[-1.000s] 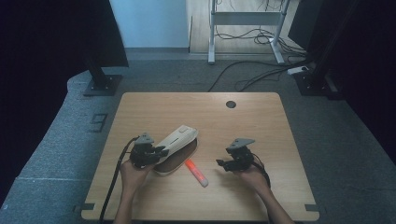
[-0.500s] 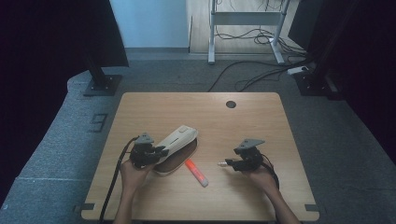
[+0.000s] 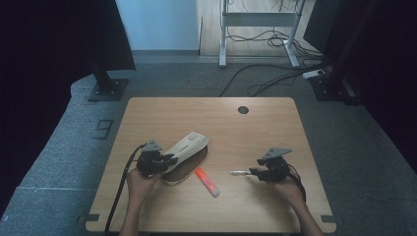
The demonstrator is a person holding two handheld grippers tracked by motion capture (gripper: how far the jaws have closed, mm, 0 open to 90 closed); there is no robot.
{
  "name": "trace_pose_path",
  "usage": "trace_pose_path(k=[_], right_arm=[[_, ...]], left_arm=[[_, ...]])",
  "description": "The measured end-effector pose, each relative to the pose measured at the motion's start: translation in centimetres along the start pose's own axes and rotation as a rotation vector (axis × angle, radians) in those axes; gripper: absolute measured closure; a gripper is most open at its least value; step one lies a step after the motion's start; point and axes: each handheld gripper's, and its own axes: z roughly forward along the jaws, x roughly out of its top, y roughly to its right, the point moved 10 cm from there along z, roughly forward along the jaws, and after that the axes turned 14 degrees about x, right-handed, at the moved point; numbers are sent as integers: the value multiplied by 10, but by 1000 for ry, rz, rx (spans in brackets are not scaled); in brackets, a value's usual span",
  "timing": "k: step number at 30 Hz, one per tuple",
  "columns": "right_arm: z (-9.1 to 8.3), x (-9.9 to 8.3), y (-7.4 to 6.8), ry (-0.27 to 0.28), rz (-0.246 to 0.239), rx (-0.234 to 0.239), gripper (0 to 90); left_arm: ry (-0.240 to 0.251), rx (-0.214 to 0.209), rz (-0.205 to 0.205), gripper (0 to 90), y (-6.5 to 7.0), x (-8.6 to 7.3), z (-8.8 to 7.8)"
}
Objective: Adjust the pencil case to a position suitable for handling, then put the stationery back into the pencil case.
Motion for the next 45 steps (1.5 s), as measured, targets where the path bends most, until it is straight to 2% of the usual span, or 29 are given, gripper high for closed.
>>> trace_pose_path(k=[8, 29, 33, 42, 45], right_arm=[[0, -12, 3, -12, 19, 9, 445], [-6, -26, 13, -31, 40, 9, 464], [-6, -27, 15, -12, 59, 16, 486], [-4, -26, 11, -16, 33, 12, 610], [-3, -26, 11, -21, 30, -3, 633]], left_arm=[[-1, 0, 1, 727, 0, 0, 0], [-2, -1, 2, 727, 0, 0, -1], [-3, -1, 2, 727, 0, 0, -1], [-4, -2, 5, 725, 1, 0, 0], [-5, -3, 7, 724, 1, -1, 0]])
